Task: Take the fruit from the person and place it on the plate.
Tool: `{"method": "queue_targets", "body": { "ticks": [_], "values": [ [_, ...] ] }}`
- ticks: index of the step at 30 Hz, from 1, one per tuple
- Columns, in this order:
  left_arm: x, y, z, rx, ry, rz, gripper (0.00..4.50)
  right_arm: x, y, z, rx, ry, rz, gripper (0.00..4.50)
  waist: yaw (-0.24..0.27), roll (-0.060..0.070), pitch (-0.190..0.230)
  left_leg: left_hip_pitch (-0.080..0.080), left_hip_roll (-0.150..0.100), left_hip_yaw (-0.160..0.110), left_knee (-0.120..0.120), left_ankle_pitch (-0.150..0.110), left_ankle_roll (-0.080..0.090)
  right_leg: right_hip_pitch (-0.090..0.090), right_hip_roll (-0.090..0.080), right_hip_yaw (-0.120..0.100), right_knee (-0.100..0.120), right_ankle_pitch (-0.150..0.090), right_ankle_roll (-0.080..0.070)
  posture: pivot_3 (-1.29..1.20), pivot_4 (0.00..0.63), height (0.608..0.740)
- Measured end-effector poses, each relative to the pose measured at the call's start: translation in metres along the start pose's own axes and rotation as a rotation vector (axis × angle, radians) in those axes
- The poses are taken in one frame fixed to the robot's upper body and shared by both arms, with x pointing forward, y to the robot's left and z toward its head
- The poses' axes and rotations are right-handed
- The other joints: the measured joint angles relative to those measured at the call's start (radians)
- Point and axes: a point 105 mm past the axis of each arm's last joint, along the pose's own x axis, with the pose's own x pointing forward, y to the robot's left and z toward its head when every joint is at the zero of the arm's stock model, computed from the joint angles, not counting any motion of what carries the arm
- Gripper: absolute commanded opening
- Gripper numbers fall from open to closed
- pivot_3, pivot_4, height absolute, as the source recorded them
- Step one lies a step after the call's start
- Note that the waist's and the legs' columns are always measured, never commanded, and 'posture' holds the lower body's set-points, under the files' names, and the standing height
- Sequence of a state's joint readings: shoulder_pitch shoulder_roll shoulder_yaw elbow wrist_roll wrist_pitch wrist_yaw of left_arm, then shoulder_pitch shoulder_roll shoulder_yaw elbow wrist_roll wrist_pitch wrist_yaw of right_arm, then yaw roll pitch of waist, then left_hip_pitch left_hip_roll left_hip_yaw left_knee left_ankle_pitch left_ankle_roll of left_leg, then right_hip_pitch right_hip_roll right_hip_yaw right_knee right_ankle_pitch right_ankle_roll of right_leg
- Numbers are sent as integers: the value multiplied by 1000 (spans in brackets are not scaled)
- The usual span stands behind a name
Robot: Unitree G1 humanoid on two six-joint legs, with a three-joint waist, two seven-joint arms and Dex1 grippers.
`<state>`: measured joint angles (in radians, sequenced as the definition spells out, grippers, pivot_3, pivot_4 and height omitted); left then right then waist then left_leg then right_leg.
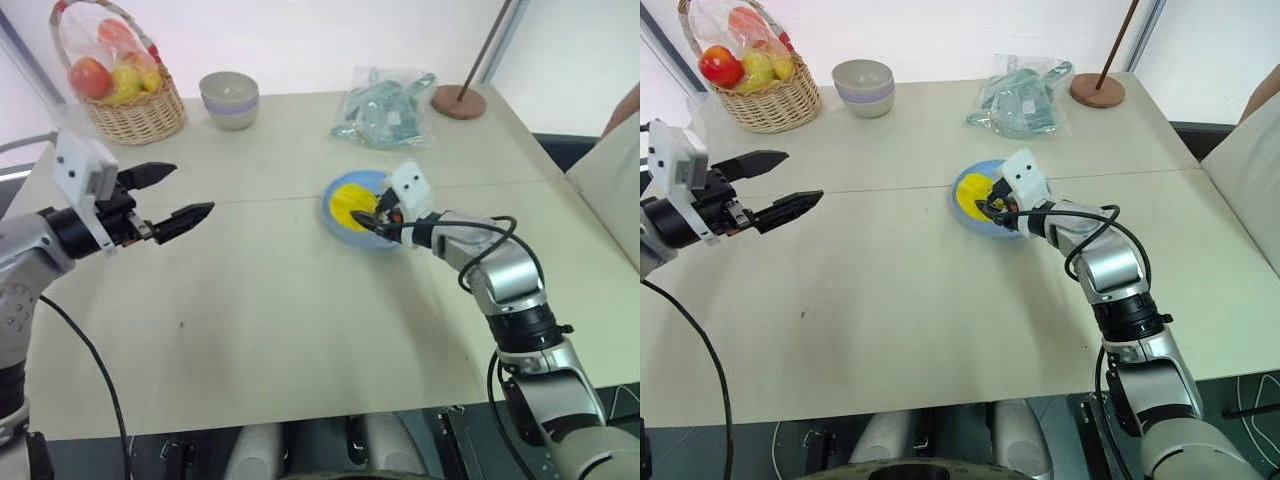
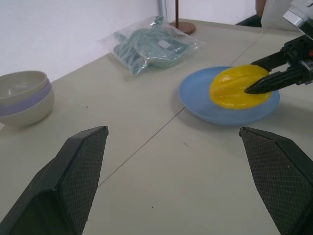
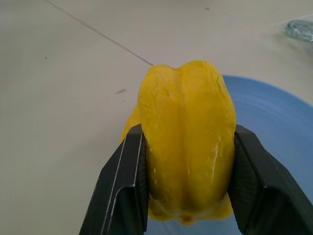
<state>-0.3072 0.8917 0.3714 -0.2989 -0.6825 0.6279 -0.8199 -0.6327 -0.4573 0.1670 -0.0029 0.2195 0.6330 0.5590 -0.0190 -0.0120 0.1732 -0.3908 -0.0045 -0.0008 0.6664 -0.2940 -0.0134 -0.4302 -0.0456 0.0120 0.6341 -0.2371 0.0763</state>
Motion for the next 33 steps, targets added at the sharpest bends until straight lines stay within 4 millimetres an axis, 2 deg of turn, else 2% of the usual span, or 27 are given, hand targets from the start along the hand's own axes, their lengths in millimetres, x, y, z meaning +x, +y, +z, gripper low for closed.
{"method": "queue_targets", "body": {
  "ticks": [8,18,24,30,33],
  "values": [
    [-3,-10,-3,-16,47,-89,4500,4,-12,-23,-35,38,-51,1467,0,0,0,0,0,0,0,0,0,0,-1,0,0,0,0,0,150,740],
    [-7,-21,-9,-52,97,-169,4500,5,-22,-26,-64,31,-87,1467,0,0,0,0,0,0,0,0,0,0,-1,0,0,0,0,0,150,740],
    [-8,-23,-11,-59,104,-185,4500,5,-27,-31,-52,45,-99,4381,0,0,0,0,0,0,0,0,0,0,-1,0,0,0,0,0,150,740],
    [-9,-23,-11,-56,107,-194,4500,0,-33,-30,-68,57,-117,4451,0,0,0,0,0,0,0,0,0,0,-1,0,0,0,0,0,150,740],
    [-9,-23,-10,-51,113,-200,4500,-15,-44,-20,-85,62,-130,4451,4,0,0,0,-1,0,0,0,0,0,-1,0,0,0,0,0,150,740]
  ]
}}
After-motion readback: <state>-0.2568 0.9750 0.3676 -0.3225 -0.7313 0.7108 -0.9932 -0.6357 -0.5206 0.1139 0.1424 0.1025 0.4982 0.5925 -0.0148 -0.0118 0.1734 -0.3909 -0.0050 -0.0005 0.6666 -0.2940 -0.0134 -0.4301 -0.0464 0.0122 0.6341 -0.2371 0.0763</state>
